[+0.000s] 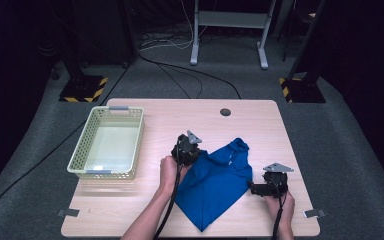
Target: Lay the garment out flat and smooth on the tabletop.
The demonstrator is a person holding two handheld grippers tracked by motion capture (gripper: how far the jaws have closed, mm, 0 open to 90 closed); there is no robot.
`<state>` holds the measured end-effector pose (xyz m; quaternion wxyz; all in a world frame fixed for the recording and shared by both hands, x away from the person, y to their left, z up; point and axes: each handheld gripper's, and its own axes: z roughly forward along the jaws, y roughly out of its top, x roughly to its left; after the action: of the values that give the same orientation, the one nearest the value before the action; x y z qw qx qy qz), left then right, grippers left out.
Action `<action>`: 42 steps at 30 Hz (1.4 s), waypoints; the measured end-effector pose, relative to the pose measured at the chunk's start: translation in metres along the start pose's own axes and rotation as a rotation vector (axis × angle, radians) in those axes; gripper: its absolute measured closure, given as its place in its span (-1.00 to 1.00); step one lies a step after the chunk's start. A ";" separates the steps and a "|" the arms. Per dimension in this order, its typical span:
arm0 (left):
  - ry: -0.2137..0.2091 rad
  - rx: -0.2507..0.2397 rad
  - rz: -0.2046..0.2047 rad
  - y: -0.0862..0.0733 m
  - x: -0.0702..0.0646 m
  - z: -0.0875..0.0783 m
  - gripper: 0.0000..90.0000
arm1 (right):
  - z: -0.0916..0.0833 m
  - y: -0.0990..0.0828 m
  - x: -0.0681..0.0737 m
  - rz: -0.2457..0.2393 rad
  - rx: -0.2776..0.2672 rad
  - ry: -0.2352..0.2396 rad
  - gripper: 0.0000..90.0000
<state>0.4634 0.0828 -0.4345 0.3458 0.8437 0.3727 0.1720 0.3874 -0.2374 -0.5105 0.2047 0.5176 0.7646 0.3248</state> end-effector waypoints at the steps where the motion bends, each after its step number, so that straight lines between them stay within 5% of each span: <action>1: 0.013 0.003 -0.011 0.002 0.007 0.000 0.92 | 0.000 0.000 0.000 0.000 0.000 0.000 -0.91; 10: 0.128 0.002 -0.151 0.008 0.060 0.006 0.92 | 0.000 0.000 0.000 -0.001 0.000 0.000 -0.91; 15: 0.219 0.085 -0.278 -0.003 0.093 0.020 0.92 | 0.000 0.000 0.000 -0.001 0.000 -0.001 -0.91; 19: 0.267 0.154 -0.319 -0.012 0.103 0.030 0.87 | 0.000 0.000 0.000 -0.001 0.000 -0.001 -0.91; 22: 0.248 0.155 -0.339 -0.014 0.099 0.032 0.47 | 0.000 0.000 0.000 -0.001 0.000 -0.001 -0.91; 26: 0.235 0.121 -0.297 -0.013 0.085 0.029 -0.01 | 0.000 0.000 0.000 -0.001 0.000 -0.001 -0.91; 28: 0.194 0.088 -0.285 -0.014 0.076 0.025 -0.16 | 0.000 0.000 0.000 -0.001 0.000 -0.001 -0.91; 35: 0.074 0.056 -0.215 -0.028 0.048 0.015 -0.44 | 0.000 0.000 0.000 0.000 0.000 -0.002 -0.91; 42: 0.015 0.051 -0.113 -0.050 0.014 -0.001 -0.47 | 0.000 0.000 0.000 0.004 0.001 -0.007 -0.92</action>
<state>0.4461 0.1178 -0.4692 0.3307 0.8285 0.4267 0.1489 0.3873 -0.2370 -0.5106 0.2064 0.5205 0.7629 0.3233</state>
